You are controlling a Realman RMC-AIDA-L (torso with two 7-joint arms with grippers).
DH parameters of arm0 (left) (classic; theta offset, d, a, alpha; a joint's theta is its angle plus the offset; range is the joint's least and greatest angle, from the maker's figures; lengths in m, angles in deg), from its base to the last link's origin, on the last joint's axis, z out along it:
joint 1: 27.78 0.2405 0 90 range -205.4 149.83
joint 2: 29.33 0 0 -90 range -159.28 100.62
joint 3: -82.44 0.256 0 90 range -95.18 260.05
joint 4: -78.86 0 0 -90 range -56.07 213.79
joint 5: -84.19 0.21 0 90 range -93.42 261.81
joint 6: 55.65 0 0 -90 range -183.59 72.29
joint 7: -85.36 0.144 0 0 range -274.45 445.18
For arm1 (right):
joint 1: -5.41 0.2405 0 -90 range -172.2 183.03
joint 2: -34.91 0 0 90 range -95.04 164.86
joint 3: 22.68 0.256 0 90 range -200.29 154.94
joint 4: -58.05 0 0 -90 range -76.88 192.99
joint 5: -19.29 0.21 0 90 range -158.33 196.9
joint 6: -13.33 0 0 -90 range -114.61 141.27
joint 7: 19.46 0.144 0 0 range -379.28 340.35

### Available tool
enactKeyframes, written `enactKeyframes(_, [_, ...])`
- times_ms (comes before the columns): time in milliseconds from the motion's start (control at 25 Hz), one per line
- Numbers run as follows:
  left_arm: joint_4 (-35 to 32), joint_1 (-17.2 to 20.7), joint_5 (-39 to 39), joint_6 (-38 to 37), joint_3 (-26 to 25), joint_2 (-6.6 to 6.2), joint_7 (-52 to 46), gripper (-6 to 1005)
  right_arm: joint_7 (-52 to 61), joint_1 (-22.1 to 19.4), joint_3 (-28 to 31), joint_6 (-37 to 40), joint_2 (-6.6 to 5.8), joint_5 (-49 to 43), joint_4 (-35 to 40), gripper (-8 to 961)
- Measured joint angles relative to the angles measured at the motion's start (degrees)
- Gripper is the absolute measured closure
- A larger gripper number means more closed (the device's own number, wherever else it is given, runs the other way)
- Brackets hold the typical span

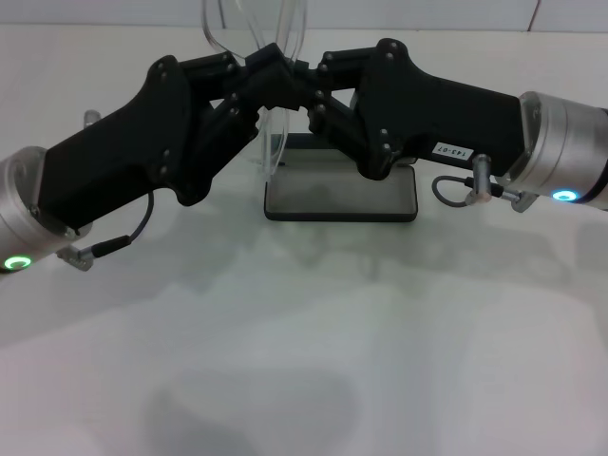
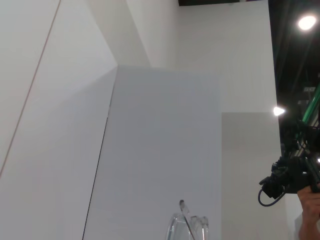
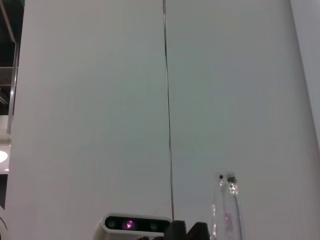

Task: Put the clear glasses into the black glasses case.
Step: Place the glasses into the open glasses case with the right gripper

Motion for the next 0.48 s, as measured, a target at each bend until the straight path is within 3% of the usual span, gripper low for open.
enactKeyframes(320, [-0.31, 0.07, 0.31, -0.86, 0.27, -0.13, 0.06, 888, -0.22, -0.32, 0.16, -0.61, 0.0, 0.19, 0.0, 888])
enactKeyframes(480, [-0.52, 0.74, 0.4, -3.29, 0.35, -0.86, 0.03, 888, 0.11, -0.58, 0.31, -2.08, -0.28, 0.15, 1.24, 887])
